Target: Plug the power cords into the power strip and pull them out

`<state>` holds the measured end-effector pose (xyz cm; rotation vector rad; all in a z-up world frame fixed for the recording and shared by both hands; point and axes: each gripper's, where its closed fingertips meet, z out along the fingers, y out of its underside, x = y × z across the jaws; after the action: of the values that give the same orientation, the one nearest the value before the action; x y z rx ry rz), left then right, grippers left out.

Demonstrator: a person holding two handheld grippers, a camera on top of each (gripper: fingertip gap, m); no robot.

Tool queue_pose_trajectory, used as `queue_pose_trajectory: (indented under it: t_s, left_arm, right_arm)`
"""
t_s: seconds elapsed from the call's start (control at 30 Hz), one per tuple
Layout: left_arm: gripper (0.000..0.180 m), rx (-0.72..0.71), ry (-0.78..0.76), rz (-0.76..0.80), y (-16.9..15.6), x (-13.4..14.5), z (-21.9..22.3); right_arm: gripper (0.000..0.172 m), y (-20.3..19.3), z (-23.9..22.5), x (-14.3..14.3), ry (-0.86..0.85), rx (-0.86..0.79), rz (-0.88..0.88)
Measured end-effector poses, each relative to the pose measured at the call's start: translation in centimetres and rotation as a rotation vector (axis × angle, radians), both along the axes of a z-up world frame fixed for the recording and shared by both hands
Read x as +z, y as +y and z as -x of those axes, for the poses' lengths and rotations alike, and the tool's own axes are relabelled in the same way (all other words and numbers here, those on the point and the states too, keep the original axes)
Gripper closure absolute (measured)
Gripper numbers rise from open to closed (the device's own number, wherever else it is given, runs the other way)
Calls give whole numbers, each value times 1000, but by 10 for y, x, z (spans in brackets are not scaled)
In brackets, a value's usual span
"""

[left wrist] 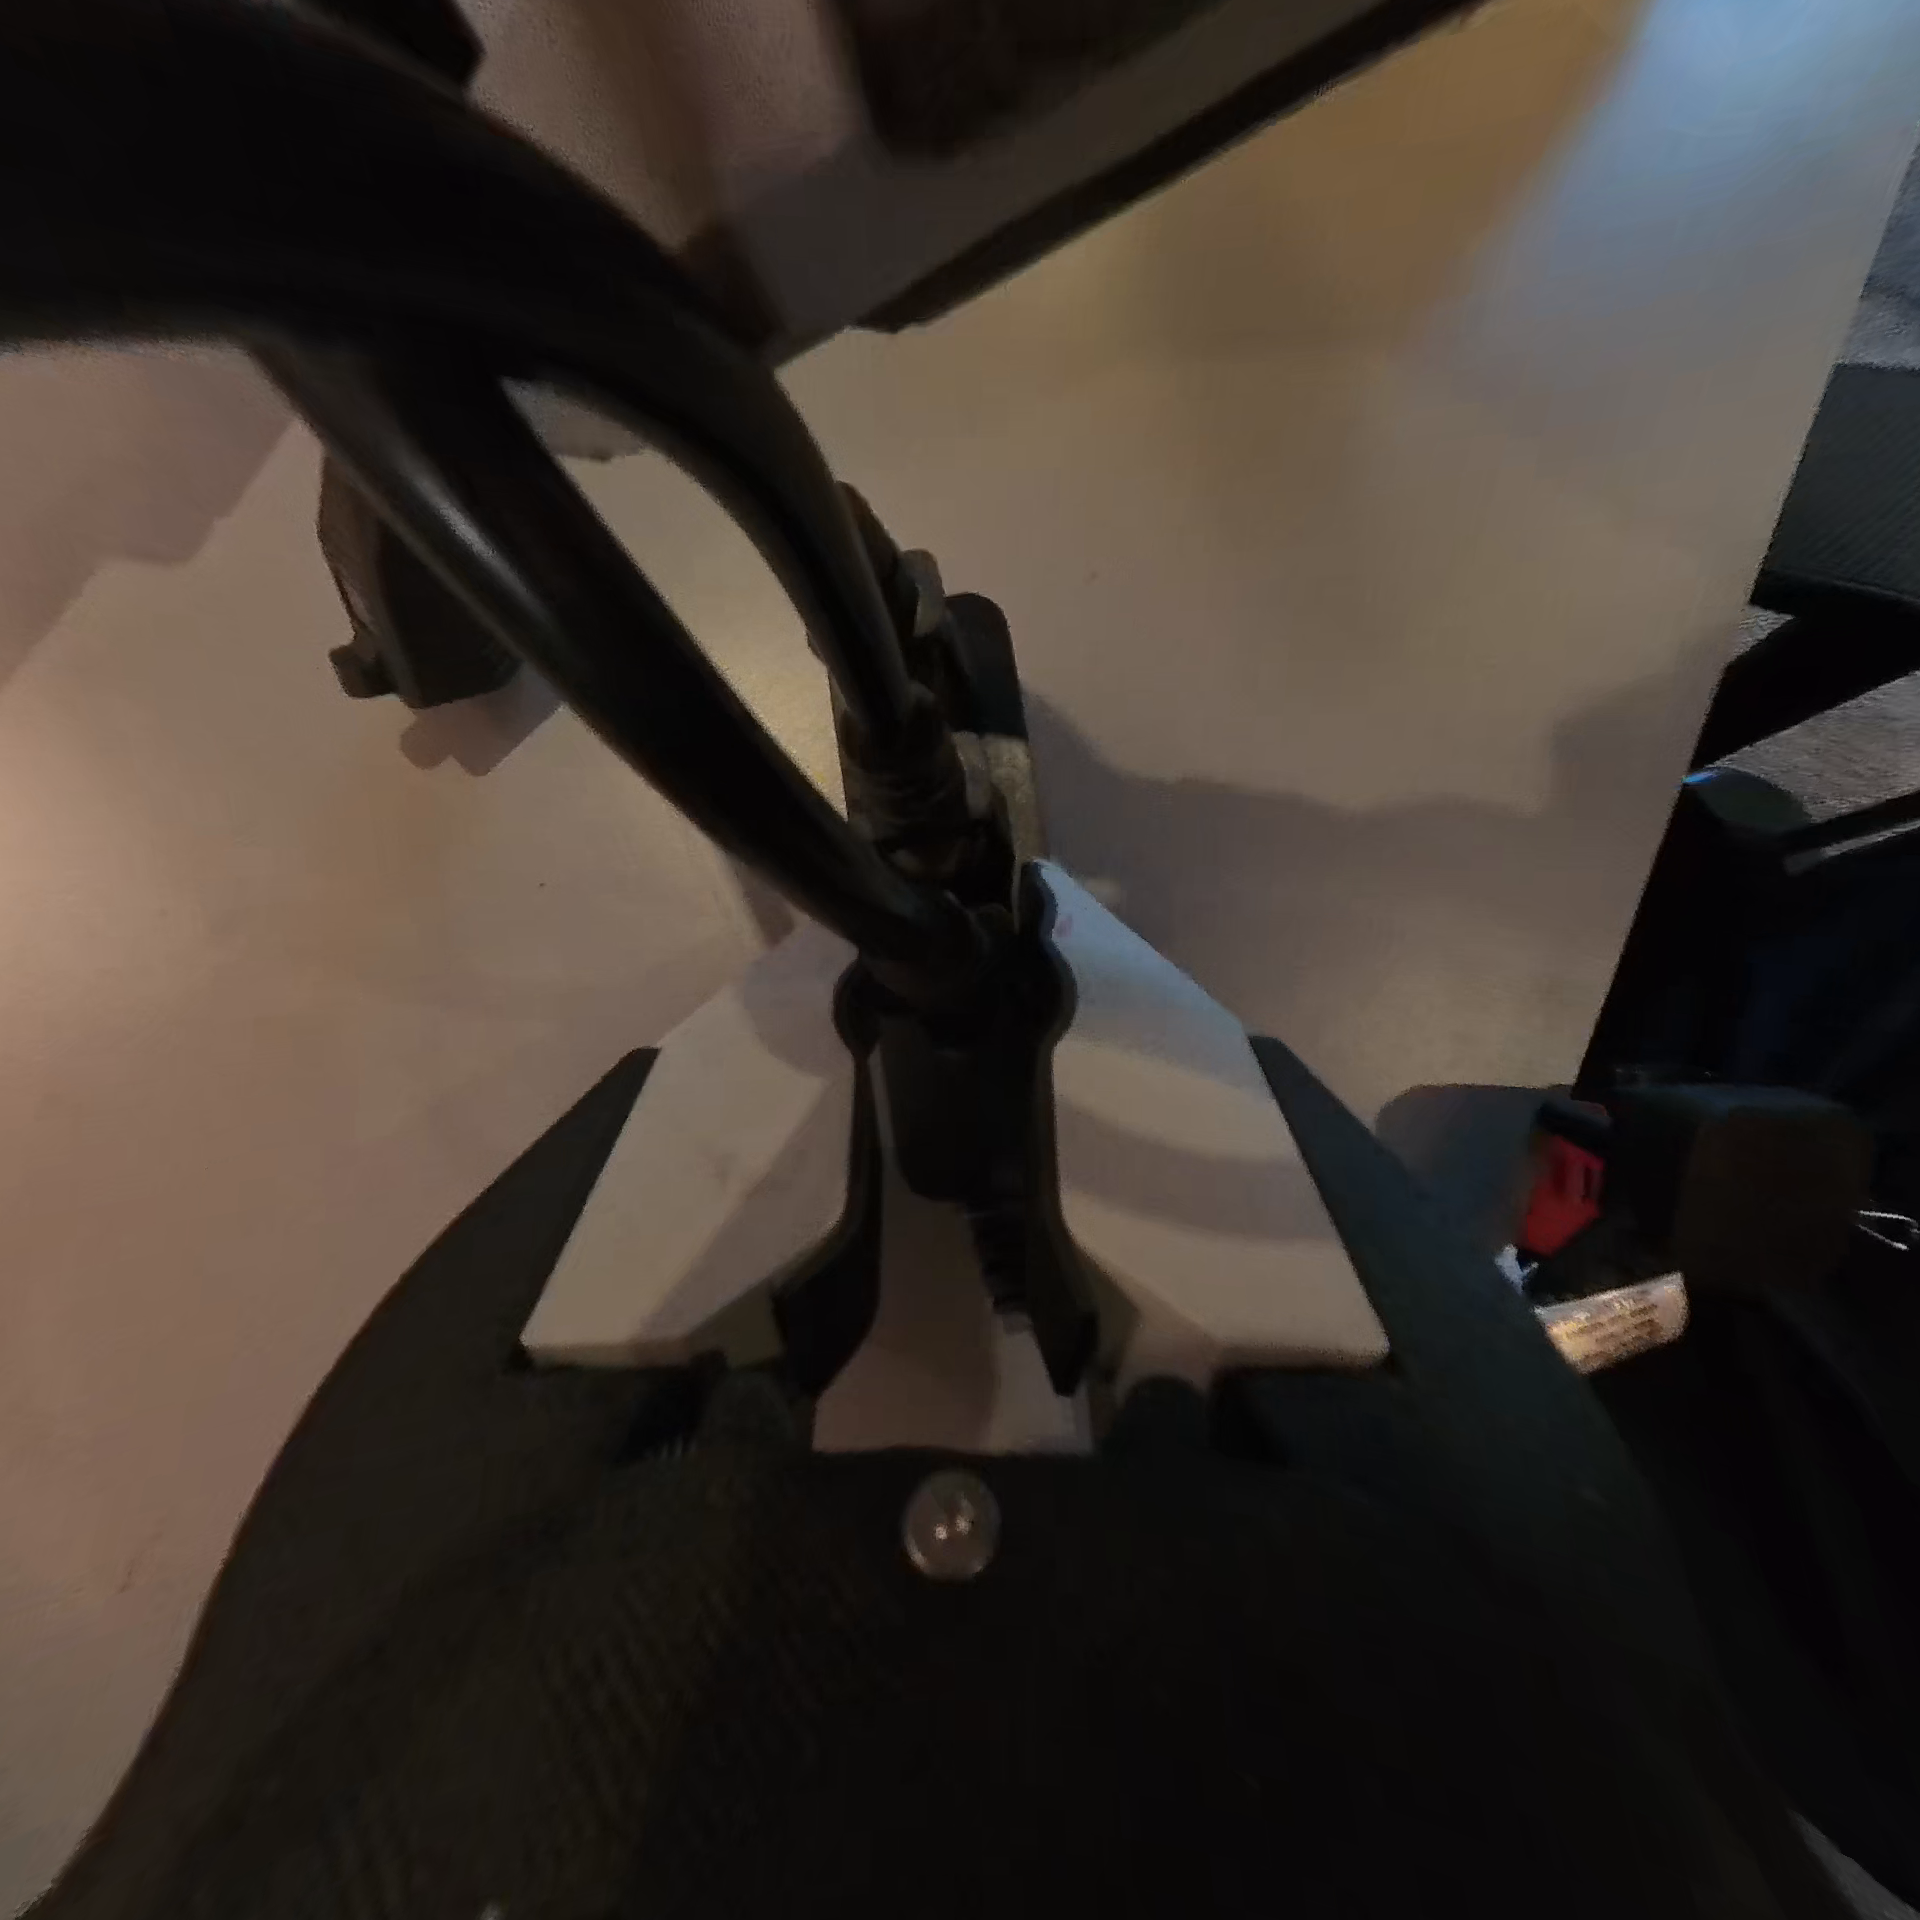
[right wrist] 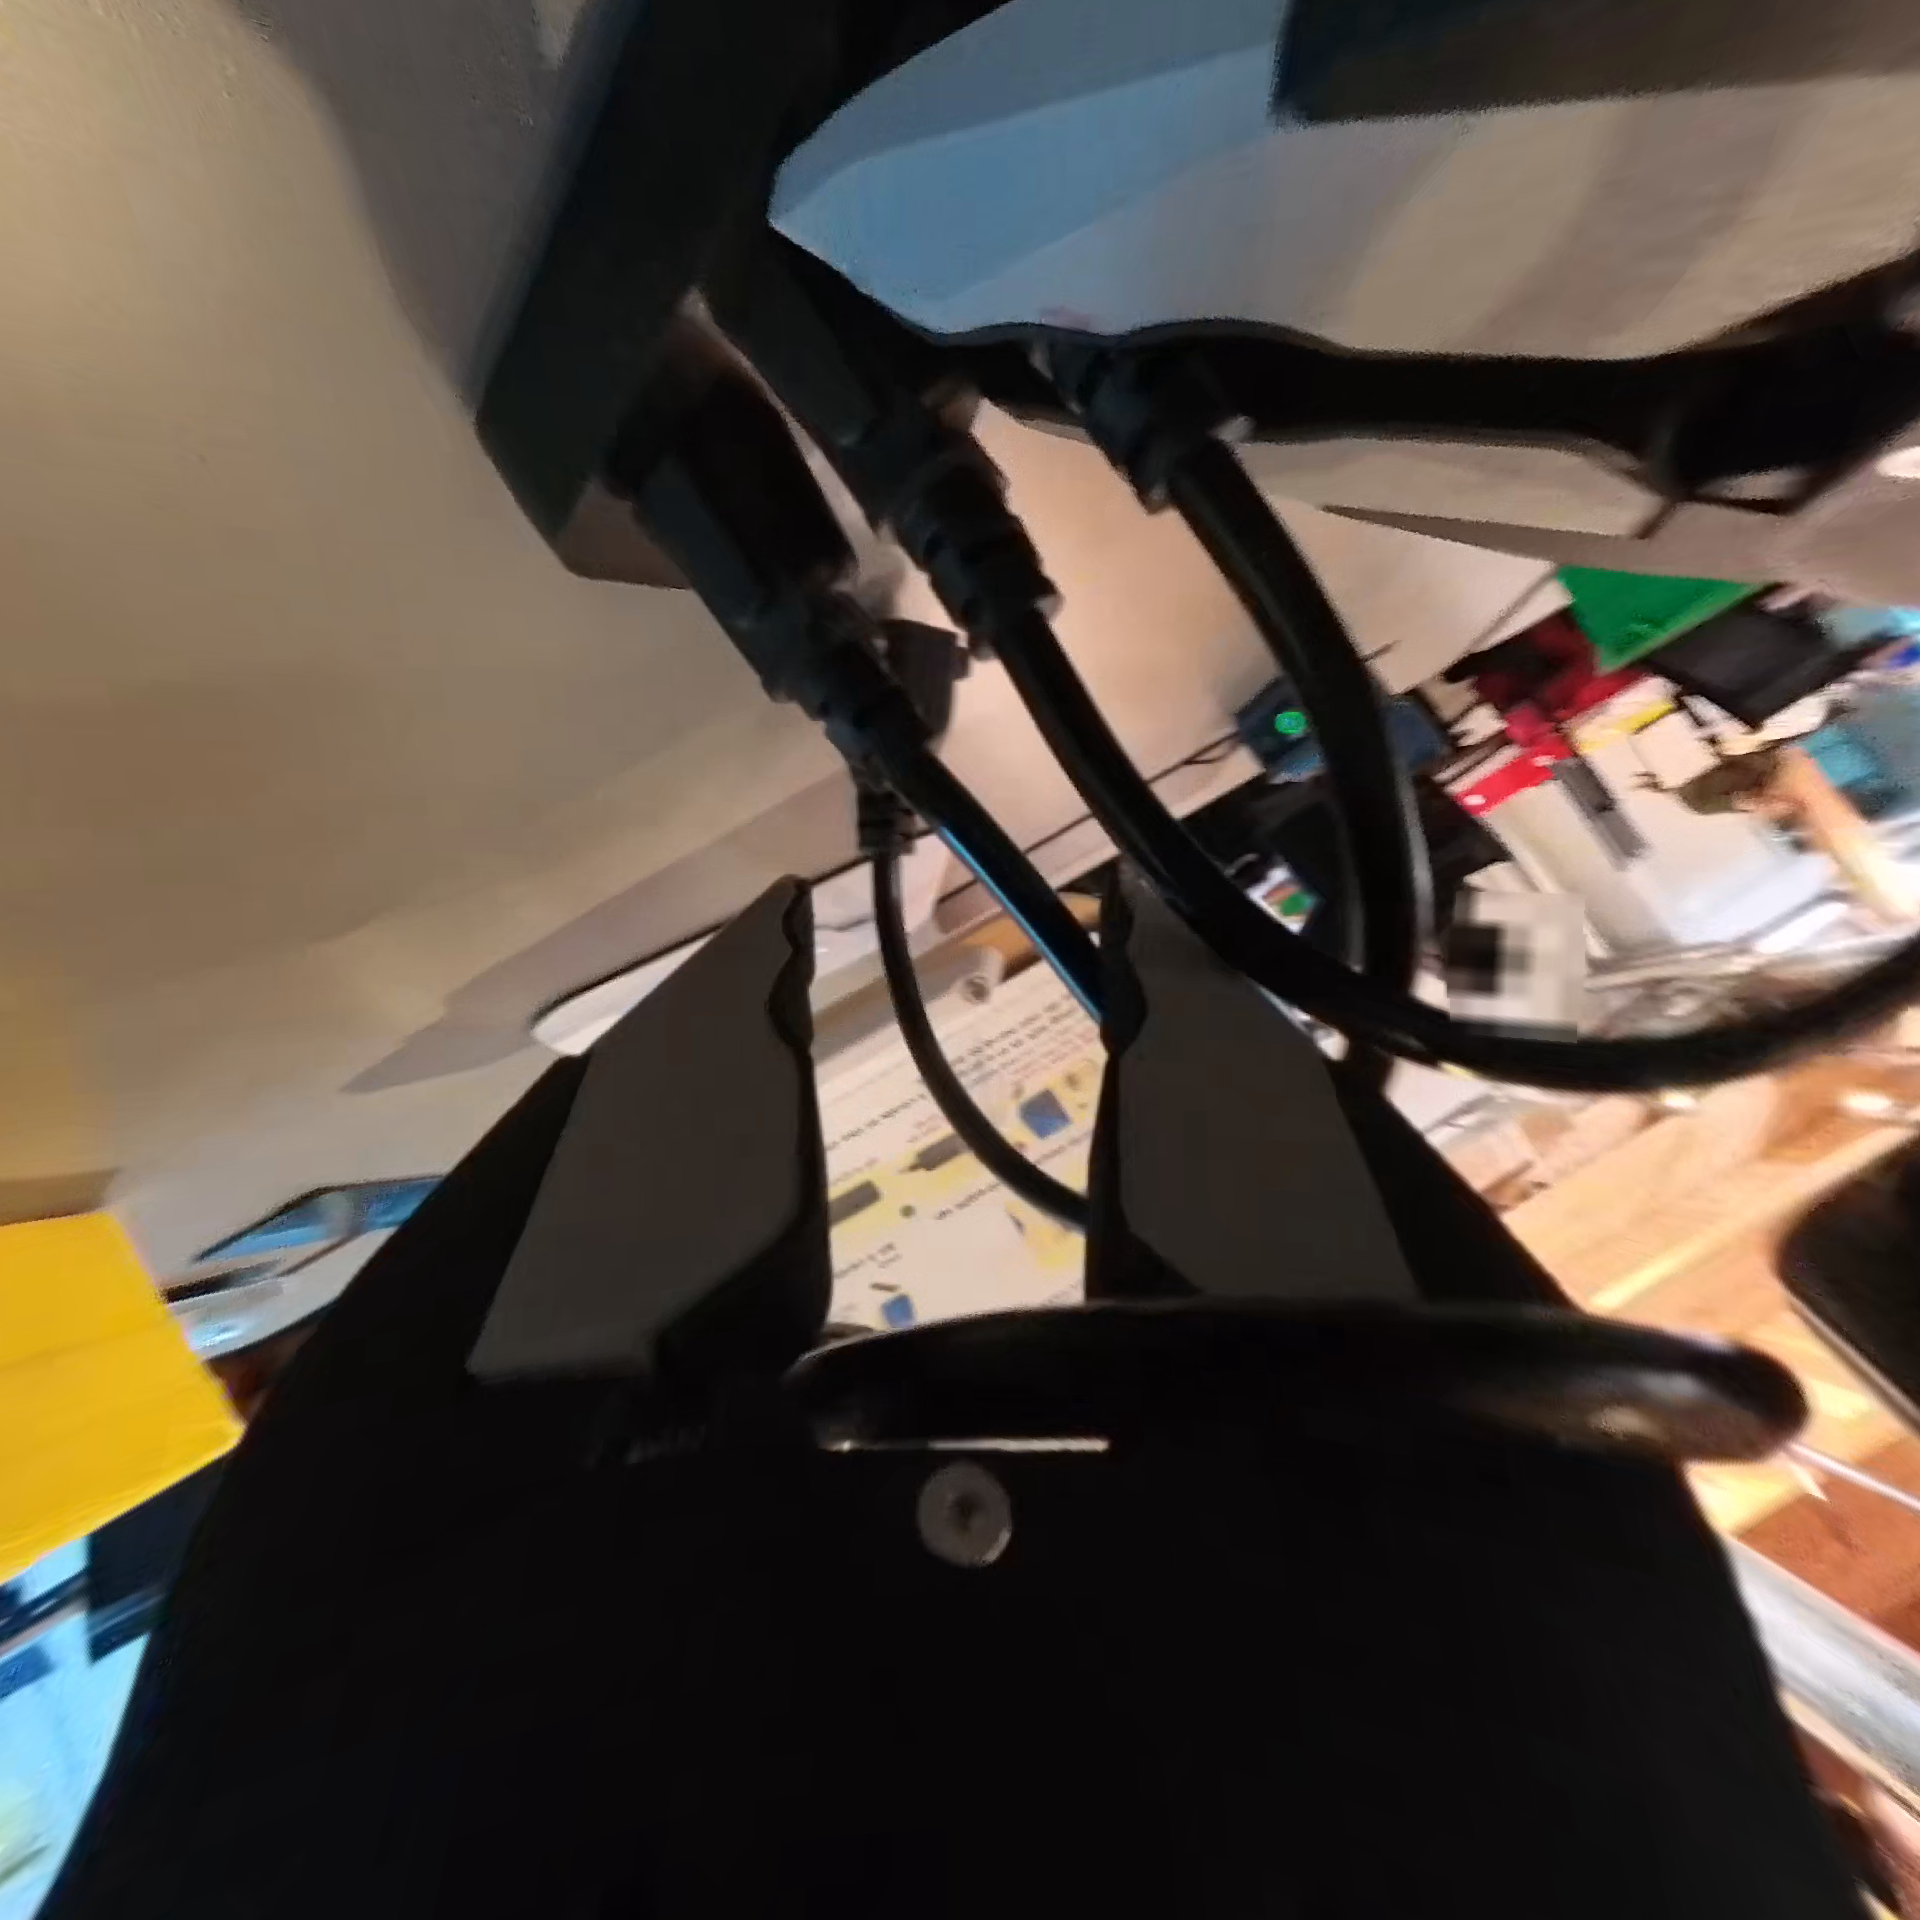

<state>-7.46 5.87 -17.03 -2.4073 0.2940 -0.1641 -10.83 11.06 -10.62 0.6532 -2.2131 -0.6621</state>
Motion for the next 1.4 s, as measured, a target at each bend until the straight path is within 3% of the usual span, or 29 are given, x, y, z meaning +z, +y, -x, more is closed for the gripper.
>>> queue_pose_trajectory:
  t_s: [0.07,0.27,0.4,0.57,0.67,0.9,1.0,1.07,1.17,1.27,1.4]
  left_arm:
    - [156,4,20,-10,0,0,0]
    - [155,14,24,-46,1,1,6]
    - [154,26,64,-64,7,1,9]
    - [154,43,72,-103,10,2,13]
    - [154,57,32,-141,11,3,15]
    - [154,104,32,-195,10,0,34]
    - [154,92,40,-158,11,0,32]
    - [154,49,13,-142,11,0,26]
    - [154,-101,-114,-61,5,3,-6]
    - [152,-29,97,-84,15,7,11]
    - [157,8,174,-84,23,6,24]
  right_arm:
    - [123,4,2,-10,-29,-47,-10]
    - [154,9,8,-10,-55,-225,4]
    - [153,22,1,-14,-154,-357,-22]
    - [157,23,-5,-25,-308,-508,76]
    - [160,22,-7,-29,-386,-521,115]
    - [164,10,-34,-35,-600,-762,525]
    - [163,9,-36,-37,-624,-791,644]
    - [162,6,-45,-38,-664,-854,716]
    - [162,1,-79,-42,-885,-1005,810]
    - [161,14,-69,-50,-782,-983,966]
    - [163,2,-75,-61,-847,-1120,1259]
